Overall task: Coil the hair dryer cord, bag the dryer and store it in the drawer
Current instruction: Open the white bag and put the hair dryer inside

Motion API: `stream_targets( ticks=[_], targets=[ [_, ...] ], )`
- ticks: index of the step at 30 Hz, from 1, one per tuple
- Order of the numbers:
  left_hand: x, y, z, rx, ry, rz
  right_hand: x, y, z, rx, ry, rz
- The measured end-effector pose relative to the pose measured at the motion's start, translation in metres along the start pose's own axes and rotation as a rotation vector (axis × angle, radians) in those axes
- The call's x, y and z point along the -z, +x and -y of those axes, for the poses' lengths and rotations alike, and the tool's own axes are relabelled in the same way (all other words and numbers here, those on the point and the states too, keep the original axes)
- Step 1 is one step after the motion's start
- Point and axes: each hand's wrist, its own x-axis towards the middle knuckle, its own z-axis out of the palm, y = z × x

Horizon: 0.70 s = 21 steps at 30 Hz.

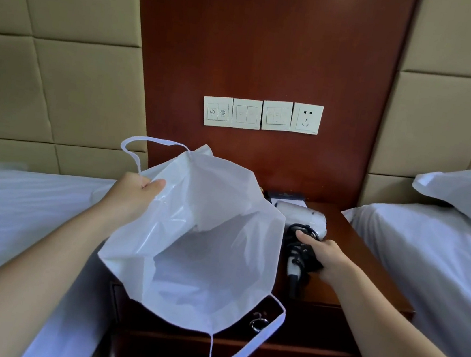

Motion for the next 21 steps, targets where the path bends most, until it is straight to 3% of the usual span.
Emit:
stream_targets(
  ticks=[4,6,10,14,21],
  targets=[
    [-0.004,-0.007,-0.010,-0.024,0.007,-0.010,0.014,-0.020,-0.001,0.013,0.368,0.063],
    [-0.005,-0.010,-0.016,-0.040,0.002,-0.004,0.019,-0.036,0.009,0.047,0.431,0.134],
    [-0.010,-0.017,-0.033,-0.086,-0.001,0.007,0.026,-0.068,0.042,0.164,0.447,0.266],
    [-0.017,-0.024,-0.052,-0.154,0.040,0.024,0.027,-0.099,0.066,0.162,0.452,0.400],
    [-0.020,-0.035,-0.079,-0.218,0.099,0.096,0.021,-0.155,0.072,0.172,0.200,0.573]
  ],
)
